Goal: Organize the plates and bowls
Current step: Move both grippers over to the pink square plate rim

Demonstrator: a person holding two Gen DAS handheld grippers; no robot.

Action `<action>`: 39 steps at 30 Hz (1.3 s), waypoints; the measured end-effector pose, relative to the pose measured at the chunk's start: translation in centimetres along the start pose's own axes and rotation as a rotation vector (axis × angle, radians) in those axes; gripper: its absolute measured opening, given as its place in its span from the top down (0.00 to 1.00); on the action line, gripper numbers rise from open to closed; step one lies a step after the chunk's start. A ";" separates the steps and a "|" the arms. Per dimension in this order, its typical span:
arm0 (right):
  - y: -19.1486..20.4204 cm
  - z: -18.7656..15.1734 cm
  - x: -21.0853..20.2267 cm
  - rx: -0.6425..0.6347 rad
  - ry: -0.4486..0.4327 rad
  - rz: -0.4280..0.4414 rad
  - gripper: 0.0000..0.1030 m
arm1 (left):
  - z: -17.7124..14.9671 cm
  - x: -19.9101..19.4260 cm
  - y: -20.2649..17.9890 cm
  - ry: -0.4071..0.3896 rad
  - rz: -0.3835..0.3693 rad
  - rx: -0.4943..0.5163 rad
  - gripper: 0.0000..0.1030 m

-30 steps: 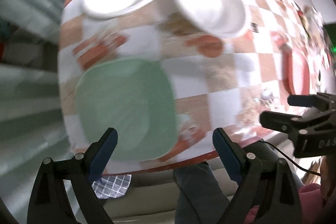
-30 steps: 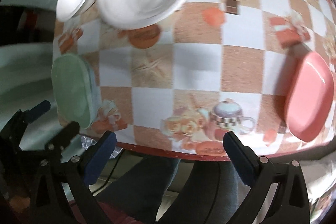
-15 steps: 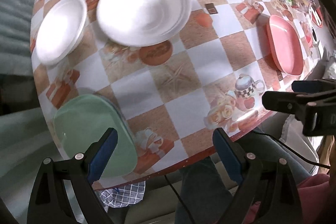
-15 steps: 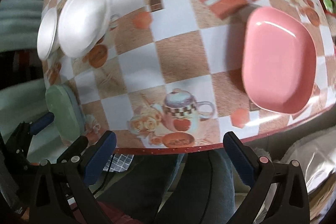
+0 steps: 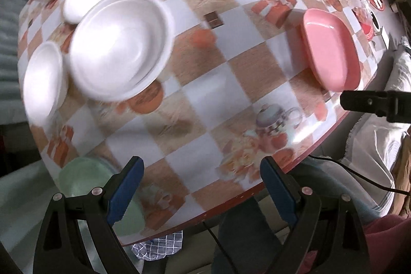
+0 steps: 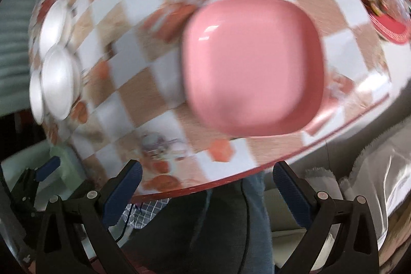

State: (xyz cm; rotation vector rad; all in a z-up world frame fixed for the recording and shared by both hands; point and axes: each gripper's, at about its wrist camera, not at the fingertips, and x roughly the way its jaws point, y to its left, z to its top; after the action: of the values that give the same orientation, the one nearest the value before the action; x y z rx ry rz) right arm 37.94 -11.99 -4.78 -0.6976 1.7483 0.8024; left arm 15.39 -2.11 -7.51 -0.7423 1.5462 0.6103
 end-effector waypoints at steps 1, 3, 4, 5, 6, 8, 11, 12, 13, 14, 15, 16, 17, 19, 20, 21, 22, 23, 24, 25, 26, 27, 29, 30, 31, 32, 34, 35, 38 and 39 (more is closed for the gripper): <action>-0.8 0.1 0.0 0.018 0.000 -0.004 0.00 | 0.5 0.0 -0.5 0.000 -0.006 0.010 0.09; -2.7 0.2 0.1 0.056 0.001 -0.014 0.00 | 1.4 0.0 -1.6 -0.003 -0.008 0.034 0.09; -3.6 0.4 0.1 0.068 0.003 -0.017 0.00 | 1.9 0.1 -2.2 -0.005 -0.007 0.047 0.09; -4.3 0.5 0.1 0.078 0.002 -0.021 0.00 | 2.3 0.2 -2.6 -0.006 -0.007 0.055 0.09; -5.0 0.7 0.1 0.089 -0.001 -0.026 0.00 | 2.9 0.3 -3.3 -0.008 -0.008 0.066 0.09; -6.5 1.1 -0.1 0.110 -0.007 -0.033 0.00 | 3.9 0.5 -4.3 -0.012 -0.008 0.080 0.09; -7.7 1.6 -0.1 0.136 -0.009 -0.033 0.00 | 5.3 0.5 -5.7 -0.034 0.004 0.085 0.09; -8.1 1.8 -0.1 0.140 -0.009 -0.035 0.00 | 5.8 0.5 -6.2 -0.042 0.003 0.088 0.09; -8.5 2.0 0.0 0.145 -0.008 -0.039 0.00 | 6.3 0.5 -6.7 -0.048 0.006 0.089 0.09; -8.8 2.0 0.0 0.148 -0.006 -0.041 0.00 | 6.8 0.5 -6.9 -0.049 0.008 0.087 0.09; -9.1 2.1 0.1 0.150 -0.003 -0.042 0.00 | 7.4 0.7 -7.3 -0.047 0.010 0.084 0.09; -9.5 2.3 0.2 0.154 -0.001 -0.045 0.00 | 7.7 0.8 -7.4 -0.044 0.008 0.081 0.09; -10.0 2.5 0.2 0.156 -0.001 -0.046 0.00 | 8.0 1.0 -7.6 -0.041 0.004 0.077 0.09; -10.4 2.9 0.2 0.158 -0.005 -0.051 0.00 | 8.8 1.5 -8.0 -0.033 0.005 0.066 0.09; -10.7 3.3 0.2 0.158 -0.010 -0.057 0.00 | 8.9 1.8 -8.2 -0.032 0.007 0.064 0.09; -10.8 3.5 0.2 0.160 -0.014 -0.061 0.00 | 9.1 2.2 -8.5 -0.032 0.010 0.060 0.09; -11.0 3.9 0.3 0.160 -0.017 -0.066 0.00 | 9.4 2.6 -8.7 -0.030 0.014 0.058 0.09; -11.0 4.1 0.2 0.160 -0.018 -0.071 0.00 | 9.4 2.8 -8.8 -0.029 0.017 0.057 0.09; -11.1 4.5 0.3 0.161 -0.018 -0.073 0.00 | 9.6 3.0 -9.0 -0.028 0.021 0.057 0.09; -11.2 4.9 0.4 0.162 -0.021 -0.067 0.00 | 9.8 3.3 -9.1 -0.027 0.025 0.060 0.09; -11.3 5.2 0.4 0.163 -0.026 -0.052 0.00 | 10.0 3.7 -9.5 -0.029 0.036 0.061 0.09; -11.4 5.6 0.4 0.163 -0.030 -0.042 0.00 | 10.2 3.9 -9.6 -0.029 0.043 0.059 0.09; -11.3 6.5 0.6 0.150 -0.034 -0.054 0.00 | 10.7 4.6 -10.1 -0.028 0.049 0.053 0.09; -11.2 6.9 0.6 0.140 -0.037 -0.064 0.00 | 11.0 4.9 -10.2 -0.026 0.053 0.047 0.09; -11.0 7.3 0.6 0.128 -0.041 -0.076 0.00 | 11.1 5.3 -10.4 -0.027 0.054 0.043 0.09; -10.7 7.9 0.6 0.108 -0.043 -0.091 0.00 | 11.5 5.5 -10.5 -0.031 0.054 0.037 0.09; -10.3 8.6 0.9 0.076 -0.045 -0.114 0.00 | 11.9 5.9 -10.9 -0.041 0.059 0.027 0.09; -10.5 8.9 1.0 0.066 -0.045 -0.120 0.00 | 12.1 6.2 -11.1 -0.045 0.060 0.022 0.09; -10.4 9.6 1.6 0.029 -0.047 -0.144 0.00 | 12.6 7.1 -11.9 -0.051 0.060 0.010 0.09; -10.4 9.8 1.8 0.017 -0.046 -0.150 0.00 | 12.8 7.4 -12.0 -0.052 0.059 0.006 0.09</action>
State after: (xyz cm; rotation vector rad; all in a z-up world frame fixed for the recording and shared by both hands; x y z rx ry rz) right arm 51.01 -10.70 -10.76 -0.7829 1.6393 0.6951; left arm 32.55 -1.14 -15.79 -0.6730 1.5261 0.6635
